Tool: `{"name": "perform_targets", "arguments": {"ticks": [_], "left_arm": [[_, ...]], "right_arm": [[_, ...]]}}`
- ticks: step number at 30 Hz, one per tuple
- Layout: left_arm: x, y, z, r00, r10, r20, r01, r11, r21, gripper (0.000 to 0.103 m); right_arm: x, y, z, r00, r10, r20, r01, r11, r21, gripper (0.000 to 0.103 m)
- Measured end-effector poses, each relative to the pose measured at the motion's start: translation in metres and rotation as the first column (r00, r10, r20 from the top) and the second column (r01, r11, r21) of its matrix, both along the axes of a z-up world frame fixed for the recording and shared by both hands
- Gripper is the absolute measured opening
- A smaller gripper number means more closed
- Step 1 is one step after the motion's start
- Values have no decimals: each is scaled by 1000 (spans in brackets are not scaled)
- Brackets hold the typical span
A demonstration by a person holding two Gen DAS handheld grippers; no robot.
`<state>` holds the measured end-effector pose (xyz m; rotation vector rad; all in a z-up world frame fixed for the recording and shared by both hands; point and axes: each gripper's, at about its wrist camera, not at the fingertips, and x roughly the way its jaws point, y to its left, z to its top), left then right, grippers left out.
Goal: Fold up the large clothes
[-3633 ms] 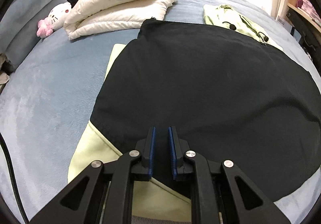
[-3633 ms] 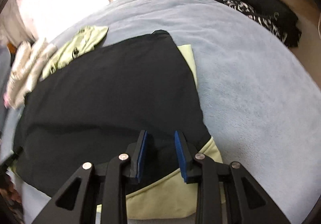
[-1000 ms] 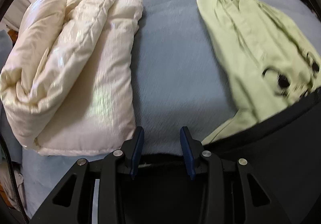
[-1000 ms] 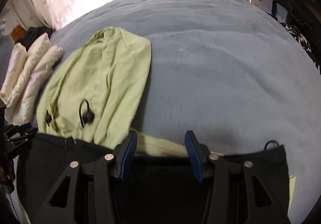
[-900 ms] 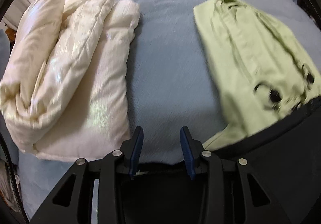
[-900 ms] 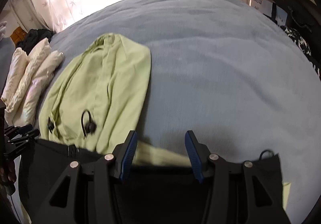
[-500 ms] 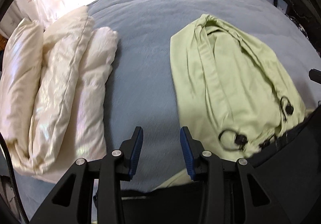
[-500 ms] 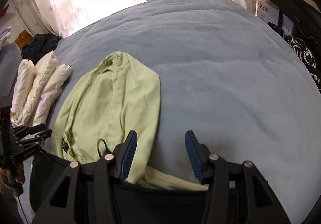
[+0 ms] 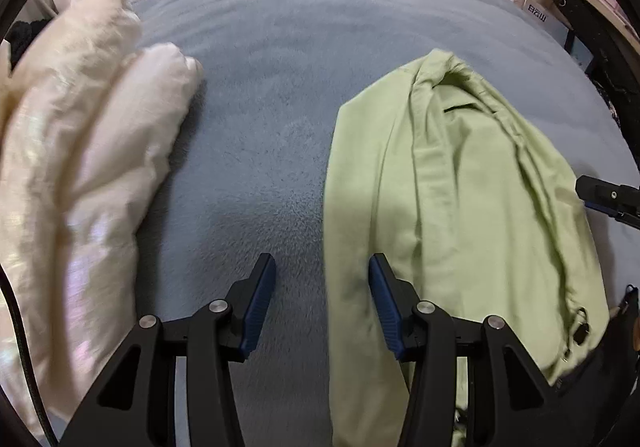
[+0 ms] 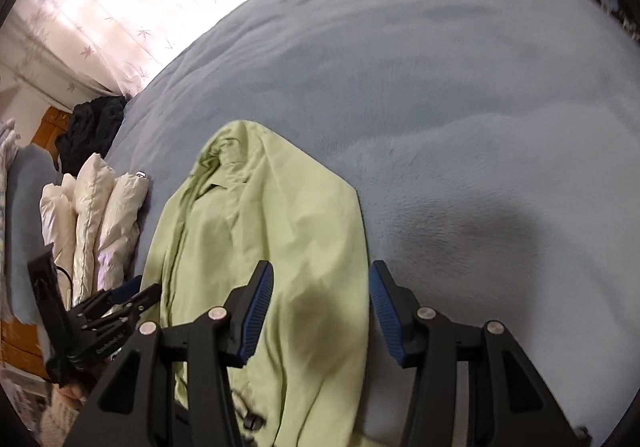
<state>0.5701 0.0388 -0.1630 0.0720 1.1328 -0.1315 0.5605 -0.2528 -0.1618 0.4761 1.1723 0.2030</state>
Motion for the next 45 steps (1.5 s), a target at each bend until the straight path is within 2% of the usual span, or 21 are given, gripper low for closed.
{"name": "perform_targets", "arguments": {"ticks": [4,7,12,13,14,15,16,17,19,21,25,28,31,35,38,40,41,43,45], "left_arm": [[2,0,-10,999,-8,38,9,1000,-9,53],[5,5,-14,999,11,40,-9,999,-35,59],[6,7,-14,999,19,37,-17,999,-45,59],[5,7,-14,999,17,38,-15,999,-52,53],[6,6,-15,999,6,37,-4,997,-73,37],[4,5,-16,999,-6,34,10,995,-102,26],[4,3,-17,1000,-19,25,23,990,-141,4],[3,1,-16,1000,-11,24,14,990,-144,3],[1,-4,-15,999,6,46,0,993,-118,1],[-6,-6,-9,996,17,91,-9,996,-90,0],[-22,4,23,987,55,153,-38,993,-108,0],[-52,14,59,975,44,218,-17,992,-125,0],[-99,28,93,963,34,268,11,986,-164,0],[-174,40,114,950,2,314,68,974,-215,0],[-232,47,110,949,-20,316,96,969,-227,0],[-261,51,96,958,-21,286,93,967,-237,0],[-274,57,89,964,-20,264,86,967,-241,0],[-299,66,69,976,8,216,48,966,-252,0],[-320,80,50,985,56,163,-7,958,-286,0]], "right_arm": [[6,3,-19,1000,8,-8,-8,1000,9,50],[10,5,-21,1000,-6,13,6,1000,25,50],[19,7,-22,1000,-16,22,15,1000,8,47],[21,7,-22,1000,-16,21,16,1000,-5,41],[22,9,-22,1000,-11,29,12,1000,-21,38],[22,10,-21,999,-5,35,5,1000,-27,29],[21,9,-21,999,1,46,0,1000,-24,13],[20,11,-20,998,7,57,-6,1000,-12,8],[17,16,-15,996,13,89,-8,999,-49,4],[9,23,-5,990,24,140,-10,995,-98,4],[-11,21,26,976,15,219,1,997,-73,3],[-44,13,69,951,12,308,-9,1000,-12,3],[-91,8,107,923,34,383,-53,998,38,3],[-168,6,135,893,64,445,-108,991,74,3],[-220,4,132,898,51,437,-107,989,103,5],[-249,2,120,913,33,407,-83,991,106,12],[-266,1,111,925,17,379,-61,993,104,14],[-291,-1,90,958,-7,287,-25,994,107,26],[-307,-1,74,977,-14,212,-10,994,110,26]]}}
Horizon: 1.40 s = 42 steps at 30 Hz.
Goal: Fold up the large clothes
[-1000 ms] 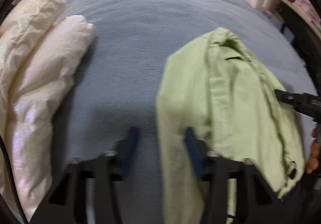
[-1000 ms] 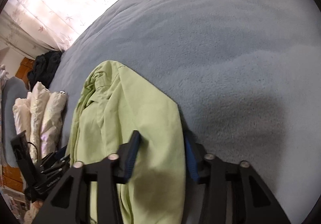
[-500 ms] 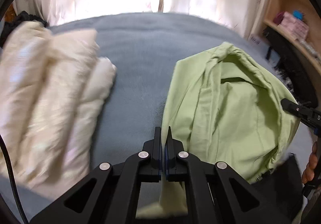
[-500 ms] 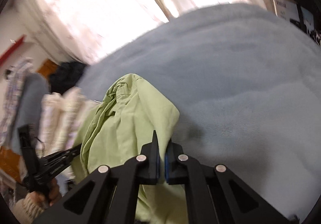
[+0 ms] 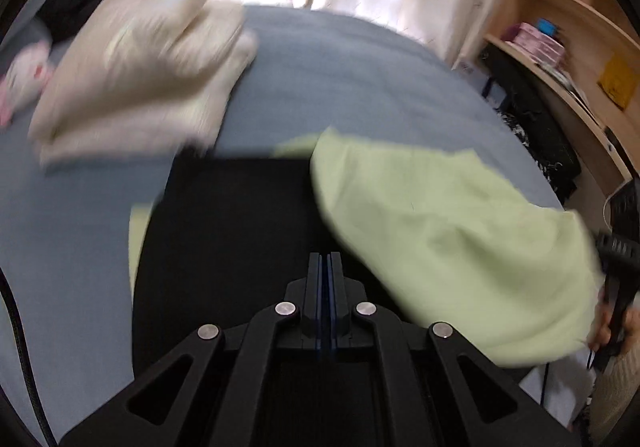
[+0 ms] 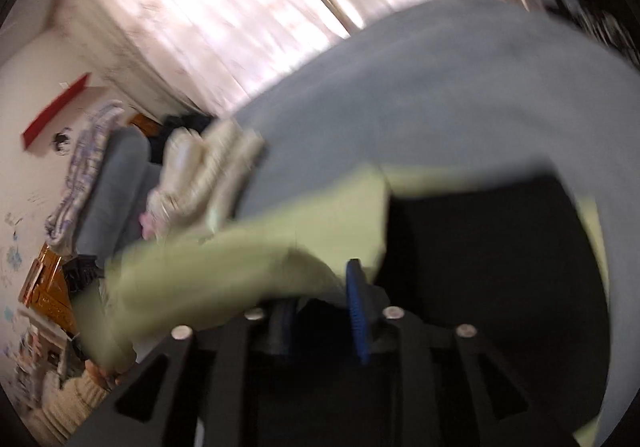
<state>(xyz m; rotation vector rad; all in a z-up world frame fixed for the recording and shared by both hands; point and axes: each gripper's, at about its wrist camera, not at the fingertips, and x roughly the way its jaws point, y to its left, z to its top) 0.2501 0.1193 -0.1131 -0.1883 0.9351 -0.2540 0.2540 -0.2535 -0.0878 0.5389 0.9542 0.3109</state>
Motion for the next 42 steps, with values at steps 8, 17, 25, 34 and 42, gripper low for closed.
{"name": "perform_targets", "arguments": {"ticks": [8,17,25,34,42], "left_arm": [[-61,21,-15,996,47,-81,-48,999,-6,1],[-113,-5,29,998,-44,-44,44,999,-9,4],[-133,-32,49,992,-116,-47,109,985,-136,29],[-86,-53,-7,983,-101,-154,52,955,-294,31],[-48,-67,-56,974,-86,-210,-1,923,-384,33]], "right_arm": [[-83,11,-25,994,7,-112,-6,1000,3,26],[-140,43,34,994,97,-47,-94,994,46,26],[-161,72,93,976,215,33,-217,951,220,46],[-103,52,28,997,46,-59,-43,998,45,50],[-59,44,-34,992,8,-123,3,996,87,50]]}}
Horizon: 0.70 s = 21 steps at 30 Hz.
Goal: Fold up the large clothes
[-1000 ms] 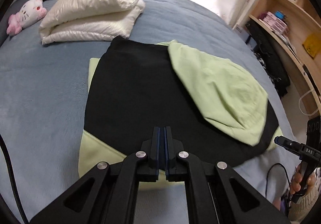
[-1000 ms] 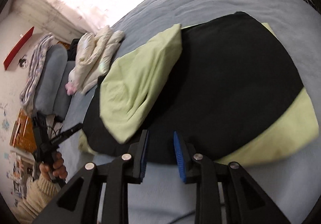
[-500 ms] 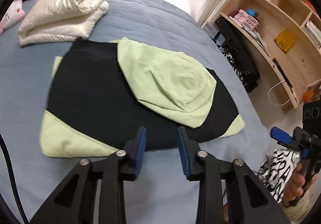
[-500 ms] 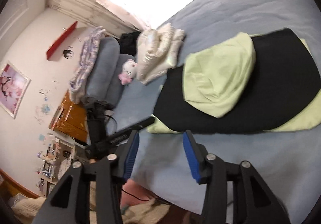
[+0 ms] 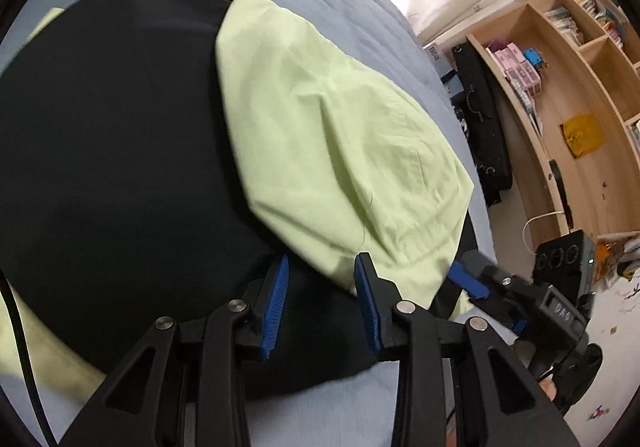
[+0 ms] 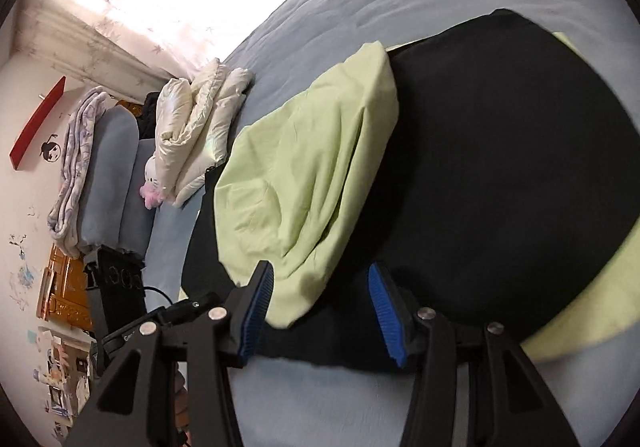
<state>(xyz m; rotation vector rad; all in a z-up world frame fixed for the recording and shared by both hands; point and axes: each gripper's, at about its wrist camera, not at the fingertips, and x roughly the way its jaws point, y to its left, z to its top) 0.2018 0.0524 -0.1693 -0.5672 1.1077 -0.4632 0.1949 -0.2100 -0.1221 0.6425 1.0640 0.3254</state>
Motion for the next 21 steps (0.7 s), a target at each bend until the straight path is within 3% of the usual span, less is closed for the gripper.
{"name": "perform_targets", "arguments": {"ticks": [2,4,6,7,8,13,15,17,21], "left_arm": [[5,-3,-4,1000,14,12,-14,1000,-23,35],[12,-5,-8,999,47,16,-47,998,-47,35],[17,-6,-9,996,84,20,-82,995,-62,32],[19,-8,-8,995,94,29,-92,994,-59,14],[20,-9,-4,995,92,43,-90,994,-54,8],[9,-13,44,979,107,173,-119,991,60,6],[2,-11,56,970,104,218,-132,984,121,6],[1,-9,51,975,90,202,-127,976,179,6],[3,-14,5,994,84,72,-103,936,335,7]], "right_arm": [[5,5,-7,1000,11,8,-11,1000,-8,47],[10,10,-14,999,32,7,-32,999,-11,21],[12,12,-19,999,31,8,-31,999,14,13],[10,11,-21,1000,16,15,-16,999,27,11],[9,10,-22,1000,6,14,-6,999,45,11],[-10,11,-20,999,-30,-13,32,969,247,9],[-18,20,-18,1000,-16,-8,17,960,281,9],[-23,28,-20,1000,-9,-1,9,974,228,9],[-25,36,-48,997,1,-75,11,988,152,9]]}}
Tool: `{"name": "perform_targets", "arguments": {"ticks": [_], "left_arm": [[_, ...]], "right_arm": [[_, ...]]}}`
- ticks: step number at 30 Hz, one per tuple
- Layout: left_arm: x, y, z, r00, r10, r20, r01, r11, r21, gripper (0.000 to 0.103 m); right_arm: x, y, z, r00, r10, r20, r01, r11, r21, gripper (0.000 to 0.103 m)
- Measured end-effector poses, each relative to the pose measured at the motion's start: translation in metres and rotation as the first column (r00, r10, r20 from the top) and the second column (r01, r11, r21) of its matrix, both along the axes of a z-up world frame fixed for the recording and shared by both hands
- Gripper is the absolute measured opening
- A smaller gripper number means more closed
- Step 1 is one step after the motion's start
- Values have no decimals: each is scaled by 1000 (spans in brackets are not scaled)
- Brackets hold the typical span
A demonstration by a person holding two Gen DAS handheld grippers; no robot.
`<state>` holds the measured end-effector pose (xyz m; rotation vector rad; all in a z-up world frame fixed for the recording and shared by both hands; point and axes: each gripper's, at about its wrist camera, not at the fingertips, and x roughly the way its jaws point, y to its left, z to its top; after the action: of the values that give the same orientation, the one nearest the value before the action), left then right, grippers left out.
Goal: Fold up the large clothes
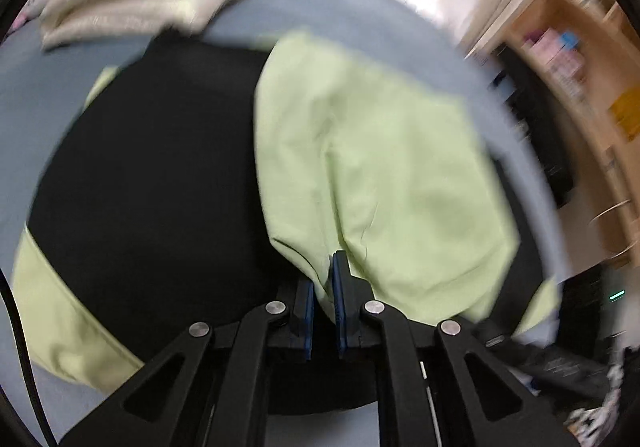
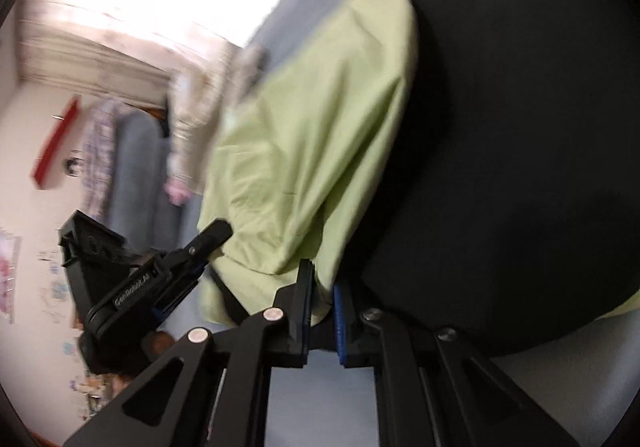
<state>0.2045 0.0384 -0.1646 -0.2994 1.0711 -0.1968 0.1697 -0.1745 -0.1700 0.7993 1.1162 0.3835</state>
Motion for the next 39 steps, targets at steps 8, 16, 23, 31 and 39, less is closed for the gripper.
{"name": "perform_targets", "arguments": {"ticks": [8,16,23,31,39], "left_arm": [[-18,-9,29,995,-36,93,21,987,160,19],[-24,12,64,974,3,227,-36,989,141,20],[24,-4,51,972,26,236,-48,995,88,20],[63,-5,0,989,63,130,-76,992,99,19],[49,0,-5,982,53,183,-71,993,95,19]], "right_arm": [[-11,7,50,995,55,84,-37,978,-206,14],[9,18,92,963,90,255,2,940,-340,22],[72,50,69,945,133,300,-16,932,-363,29],[92,-3,20,964,-4,264,132,875,-466,18],[72,-28,13,952,-63,299,204,860,-468,16]]}}
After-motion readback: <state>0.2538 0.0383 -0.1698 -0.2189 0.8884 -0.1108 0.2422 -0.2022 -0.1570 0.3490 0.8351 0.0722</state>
